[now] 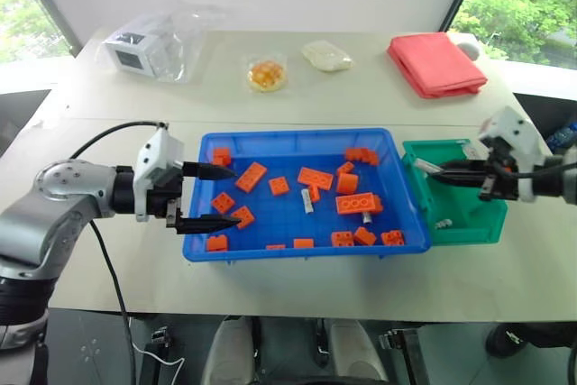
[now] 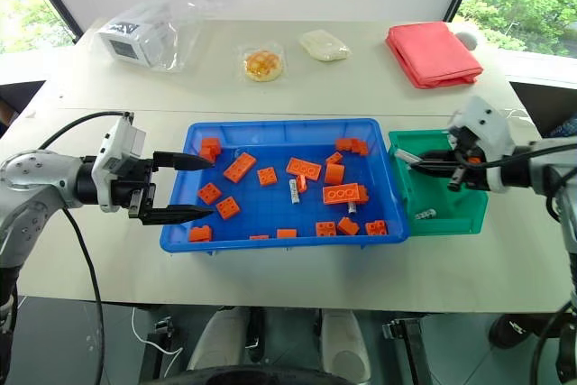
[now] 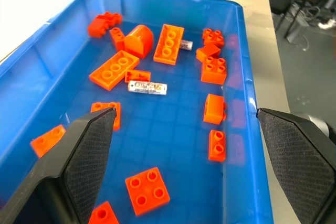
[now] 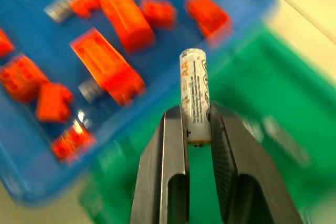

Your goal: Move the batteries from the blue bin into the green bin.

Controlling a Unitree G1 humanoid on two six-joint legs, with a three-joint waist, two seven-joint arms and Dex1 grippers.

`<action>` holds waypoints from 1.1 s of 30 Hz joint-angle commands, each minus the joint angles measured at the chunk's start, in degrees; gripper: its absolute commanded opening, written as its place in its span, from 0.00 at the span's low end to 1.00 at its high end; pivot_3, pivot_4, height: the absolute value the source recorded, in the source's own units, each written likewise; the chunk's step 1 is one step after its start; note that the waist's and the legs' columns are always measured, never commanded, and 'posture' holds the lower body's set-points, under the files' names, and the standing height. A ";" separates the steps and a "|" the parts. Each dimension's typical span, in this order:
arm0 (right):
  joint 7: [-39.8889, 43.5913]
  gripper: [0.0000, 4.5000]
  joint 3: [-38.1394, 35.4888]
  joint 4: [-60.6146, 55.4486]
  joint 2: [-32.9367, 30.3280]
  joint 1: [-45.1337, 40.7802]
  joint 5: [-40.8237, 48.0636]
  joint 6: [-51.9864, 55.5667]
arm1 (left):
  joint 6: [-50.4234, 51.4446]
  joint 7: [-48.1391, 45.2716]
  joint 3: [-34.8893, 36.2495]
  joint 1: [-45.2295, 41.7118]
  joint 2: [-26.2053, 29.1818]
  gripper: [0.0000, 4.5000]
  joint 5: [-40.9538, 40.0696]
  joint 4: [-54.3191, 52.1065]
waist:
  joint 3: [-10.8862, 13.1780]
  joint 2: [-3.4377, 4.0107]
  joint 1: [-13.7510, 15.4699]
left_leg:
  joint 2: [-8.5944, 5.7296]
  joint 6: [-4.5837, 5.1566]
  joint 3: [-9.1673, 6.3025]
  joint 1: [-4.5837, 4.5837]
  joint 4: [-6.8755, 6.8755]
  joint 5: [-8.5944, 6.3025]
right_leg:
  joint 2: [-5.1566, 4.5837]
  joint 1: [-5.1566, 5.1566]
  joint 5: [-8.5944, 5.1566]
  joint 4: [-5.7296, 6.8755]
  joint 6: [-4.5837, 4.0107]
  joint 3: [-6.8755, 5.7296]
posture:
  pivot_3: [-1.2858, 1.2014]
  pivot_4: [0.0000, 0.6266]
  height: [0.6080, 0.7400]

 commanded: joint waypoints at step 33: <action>0.58 0.89 45.57 21.44 26.52 -29.64 -16.36 -30.48 | 2.60 5.50 8.03 6.38 1.33 1.00 -2.43 -9.08 | 0.01 -0.01 -0.41 | 0.00 0.00 -0.13 -0.24 0.10 0.01 | 0.02 -0.08 0.08 -0.01 0.15 -0.07 | 0.52 0.24 0.95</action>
